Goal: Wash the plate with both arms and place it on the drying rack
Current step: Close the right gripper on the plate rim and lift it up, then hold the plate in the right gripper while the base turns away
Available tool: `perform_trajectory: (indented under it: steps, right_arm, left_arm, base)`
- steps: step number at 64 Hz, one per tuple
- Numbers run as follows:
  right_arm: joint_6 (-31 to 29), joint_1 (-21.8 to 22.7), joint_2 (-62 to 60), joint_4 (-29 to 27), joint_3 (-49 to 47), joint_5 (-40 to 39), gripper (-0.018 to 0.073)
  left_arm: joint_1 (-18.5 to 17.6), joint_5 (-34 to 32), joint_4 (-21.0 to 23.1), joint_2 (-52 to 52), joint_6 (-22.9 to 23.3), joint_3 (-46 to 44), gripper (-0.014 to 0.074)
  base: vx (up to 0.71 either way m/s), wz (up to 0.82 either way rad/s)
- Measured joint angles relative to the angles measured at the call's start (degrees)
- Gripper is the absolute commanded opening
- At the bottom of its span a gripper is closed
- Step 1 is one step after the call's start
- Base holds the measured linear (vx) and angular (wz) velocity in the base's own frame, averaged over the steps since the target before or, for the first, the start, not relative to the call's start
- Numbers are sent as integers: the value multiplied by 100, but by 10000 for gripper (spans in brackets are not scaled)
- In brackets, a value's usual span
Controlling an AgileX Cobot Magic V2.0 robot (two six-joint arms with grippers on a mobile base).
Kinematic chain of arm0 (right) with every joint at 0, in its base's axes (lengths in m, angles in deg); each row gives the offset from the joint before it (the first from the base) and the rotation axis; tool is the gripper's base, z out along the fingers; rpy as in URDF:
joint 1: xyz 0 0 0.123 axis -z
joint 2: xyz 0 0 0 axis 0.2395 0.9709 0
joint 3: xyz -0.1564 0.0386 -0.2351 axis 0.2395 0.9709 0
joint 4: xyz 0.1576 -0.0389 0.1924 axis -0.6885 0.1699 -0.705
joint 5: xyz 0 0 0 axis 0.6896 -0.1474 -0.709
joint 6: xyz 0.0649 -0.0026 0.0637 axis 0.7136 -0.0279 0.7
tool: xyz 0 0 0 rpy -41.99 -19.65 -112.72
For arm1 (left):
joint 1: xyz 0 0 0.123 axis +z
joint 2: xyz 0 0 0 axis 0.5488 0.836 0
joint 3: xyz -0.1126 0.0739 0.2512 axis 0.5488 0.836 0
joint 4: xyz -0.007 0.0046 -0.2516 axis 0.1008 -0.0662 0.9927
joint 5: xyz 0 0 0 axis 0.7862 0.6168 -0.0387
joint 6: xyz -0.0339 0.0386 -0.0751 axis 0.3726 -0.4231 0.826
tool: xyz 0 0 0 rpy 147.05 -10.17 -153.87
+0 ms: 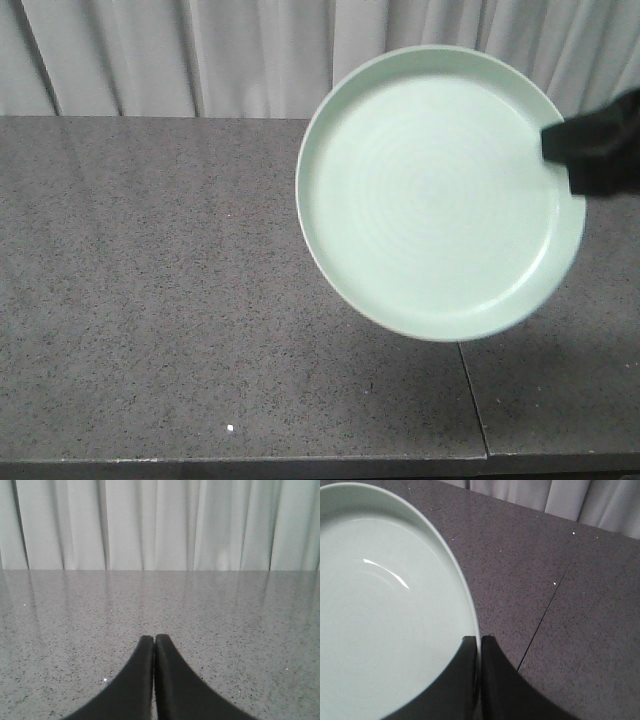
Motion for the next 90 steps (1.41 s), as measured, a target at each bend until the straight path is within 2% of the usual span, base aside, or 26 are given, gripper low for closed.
perform_trajectory:
  steps: [14,29,48,90]
  right_arm:
    - [115,0,-1952,-12,2169,-439,-2]
    - [438,0,-3528,62,3443,-614,-2]
    - [732,0,-4084,440,3678,-723,-2]
    - [732,0,-4084,459,3678,-724,-2]
  left_arm:
    - [0,0,0,0,0,0,-6]
    - [0,0,0,0,0,0,-6]
    - [0,0,0,0,0,0,-6]
    - [0,0,0,0,0,0,-6]
  base:
    - [0,0]
    - [0,0]
    - [0,0]
    - [0,0]
